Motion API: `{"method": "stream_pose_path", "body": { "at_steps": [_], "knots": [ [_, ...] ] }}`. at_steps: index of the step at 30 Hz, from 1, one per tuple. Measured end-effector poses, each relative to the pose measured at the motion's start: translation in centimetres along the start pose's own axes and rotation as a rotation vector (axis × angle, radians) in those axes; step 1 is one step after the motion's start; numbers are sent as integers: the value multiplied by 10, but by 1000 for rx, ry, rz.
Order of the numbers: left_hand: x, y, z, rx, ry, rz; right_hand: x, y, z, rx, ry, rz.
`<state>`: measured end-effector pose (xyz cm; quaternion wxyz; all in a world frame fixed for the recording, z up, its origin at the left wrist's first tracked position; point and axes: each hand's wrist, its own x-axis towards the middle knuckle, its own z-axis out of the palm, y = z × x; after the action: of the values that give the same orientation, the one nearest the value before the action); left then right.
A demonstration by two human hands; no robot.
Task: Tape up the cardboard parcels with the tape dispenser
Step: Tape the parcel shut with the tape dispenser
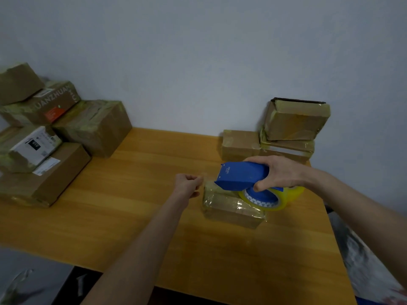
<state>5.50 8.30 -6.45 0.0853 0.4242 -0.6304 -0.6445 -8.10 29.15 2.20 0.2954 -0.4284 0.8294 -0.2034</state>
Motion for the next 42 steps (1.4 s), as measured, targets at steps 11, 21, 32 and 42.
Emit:
{"method": "stream_pose_path", "body": {
  "at_steps": [11, 21, 32, 42],
  "knots": [
    [-4, 2, -21, 3, 9, 59, 1, -9, -5, 64, 37, -47],
    [-23, -24, -19, 32, 70, 69, -9, -6, 8, 8, -2, -73],
    [-10, -27, -1, -5, 95, 13, 5, -2, 14, -258, 98, -10],
    [1, -28, 8, -21, 72, -31, 8, -1, 5, -109, 44, 21]
  ]
}}
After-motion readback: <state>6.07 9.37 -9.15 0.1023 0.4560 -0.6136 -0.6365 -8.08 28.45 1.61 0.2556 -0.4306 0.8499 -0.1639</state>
